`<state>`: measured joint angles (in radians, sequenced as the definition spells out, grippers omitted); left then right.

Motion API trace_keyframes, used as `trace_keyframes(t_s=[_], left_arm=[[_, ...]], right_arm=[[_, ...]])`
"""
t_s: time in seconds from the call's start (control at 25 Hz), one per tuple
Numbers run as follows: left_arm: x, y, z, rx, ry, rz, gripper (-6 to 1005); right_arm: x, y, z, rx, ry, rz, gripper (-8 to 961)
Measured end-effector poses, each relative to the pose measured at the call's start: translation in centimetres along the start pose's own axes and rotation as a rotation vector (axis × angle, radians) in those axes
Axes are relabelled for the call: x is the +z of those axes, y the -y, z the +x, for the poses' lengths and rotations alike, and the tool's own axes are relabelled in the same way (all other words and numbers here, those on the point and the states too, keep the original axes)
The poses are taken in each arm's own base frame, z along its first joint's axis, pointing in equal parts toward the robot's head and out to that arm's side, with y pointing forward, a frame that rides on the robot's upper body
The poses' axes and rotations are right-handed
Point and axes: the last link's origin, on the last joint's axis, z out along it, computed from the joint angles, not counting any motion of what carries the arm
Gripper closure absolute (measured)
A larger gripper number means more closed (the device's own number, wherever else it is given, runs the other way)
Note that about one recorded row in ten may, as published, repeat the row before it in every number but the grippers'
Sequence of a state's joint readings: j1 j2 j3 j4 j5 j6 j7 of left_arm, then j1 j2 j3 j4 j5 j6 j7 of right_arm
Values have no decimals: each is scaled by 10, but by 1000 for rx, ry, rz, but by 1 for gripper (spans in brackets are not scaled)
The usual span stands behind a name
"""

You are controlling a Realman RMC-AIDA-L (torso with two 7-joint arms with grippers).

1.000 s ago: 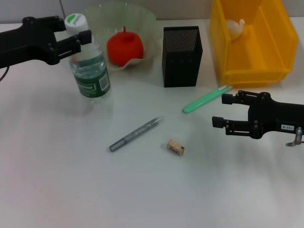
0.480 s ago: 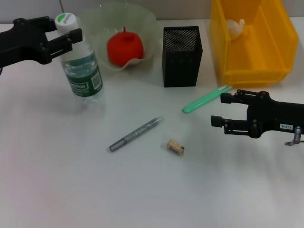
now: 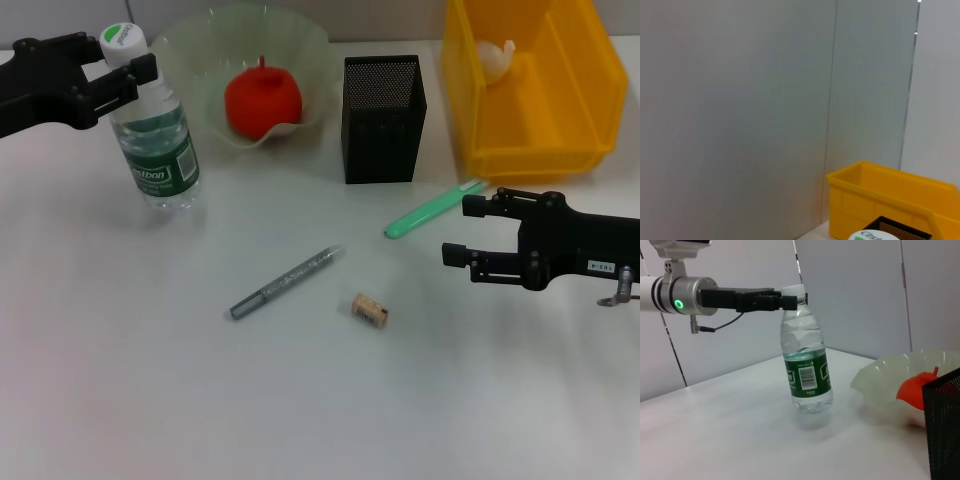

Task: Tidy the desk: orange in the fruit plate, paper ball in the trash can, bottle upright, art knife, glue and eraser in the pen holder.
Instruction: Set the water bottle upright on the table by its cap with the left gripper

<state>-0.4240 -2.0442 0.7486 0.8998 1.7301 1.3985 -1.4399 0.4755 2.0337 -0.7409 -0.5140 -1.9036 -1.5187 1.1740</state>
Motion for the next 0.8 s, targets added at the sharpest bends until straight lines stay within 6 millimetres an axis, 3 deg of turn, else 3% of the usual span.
trace_keyframes(t_s=[0.8], left_arm=[[11,11,-22,-17,-9,117,551]], right_arm=[[1,0,-1,-2,1,-1,189]])
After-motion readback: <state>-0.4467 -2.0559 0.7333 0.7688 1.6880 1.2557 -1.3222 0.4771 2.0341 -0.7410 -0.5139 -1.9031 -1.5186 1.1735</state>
